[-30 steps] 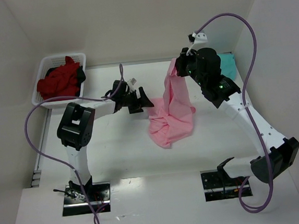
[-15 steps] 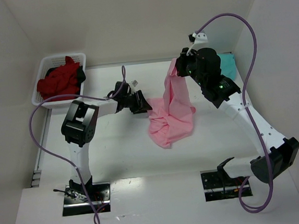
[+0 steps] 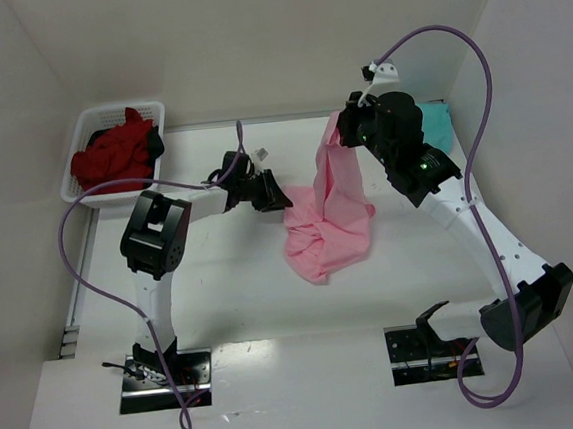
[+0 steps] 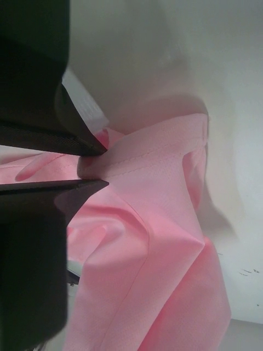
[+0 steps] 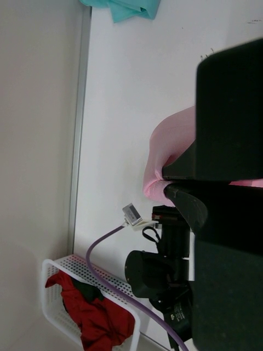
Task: Fold and stack the t-shirts
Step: Flatten out the tshirt
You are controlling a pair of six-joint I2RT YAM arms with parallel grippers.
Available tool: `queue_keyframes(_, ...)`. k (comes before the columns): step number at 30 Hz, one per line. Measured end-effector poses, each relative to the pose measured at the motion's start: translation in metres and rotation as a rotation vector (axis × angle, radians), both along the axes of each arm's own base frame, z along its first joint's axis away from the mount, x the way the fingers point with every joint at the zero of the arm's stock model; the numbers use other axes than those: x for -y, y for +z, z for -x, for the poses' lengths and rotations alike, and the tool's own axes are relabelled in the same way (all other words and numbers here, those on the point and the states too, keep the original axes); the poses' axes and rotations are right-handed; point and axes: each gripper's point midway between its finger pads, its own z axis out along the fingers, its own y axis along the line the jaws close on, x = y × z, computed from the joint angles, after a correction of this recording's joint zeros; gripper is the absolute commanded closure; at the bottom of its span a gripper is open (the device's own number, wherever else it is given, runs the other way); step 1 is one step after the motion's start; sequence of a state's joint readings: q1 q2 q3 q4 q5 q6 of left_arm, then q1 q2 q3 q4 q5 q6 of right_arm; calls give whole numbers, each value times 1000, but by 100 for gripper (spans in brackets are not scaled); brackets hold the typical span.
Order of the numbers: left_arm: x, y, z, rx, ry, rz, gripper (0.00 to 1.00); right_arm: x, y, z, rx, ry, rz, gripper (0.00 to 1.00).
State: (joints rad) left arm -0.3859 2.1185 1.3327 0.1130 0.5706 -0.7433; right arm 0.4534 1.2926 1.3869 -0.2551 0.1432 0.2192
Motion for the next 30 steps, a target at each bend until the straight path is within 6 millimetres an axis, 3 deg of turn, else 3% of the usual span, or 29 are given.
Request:
queue_keyframes(3,0,0,0,0,-2,-3,58,0,0,0,-1,-1,0,100)
queue_keyframes(9,-4,-4,2,-19,2,-31,57,1,0,0,-1,-4,1,100)
queue_keyframes(18,-7,-8,5,-28,-2,-60,100,1,0,0,-1,-4,-1,100)
queue_keyframes(26,-10,-10,7,-31,-8,-81,100,0,0,0,-3,-5,-6,100)
queue_keyframes(30,-12,2,11,-33,-12,-85,100,2,0,-1,-3,-14,-5,100)
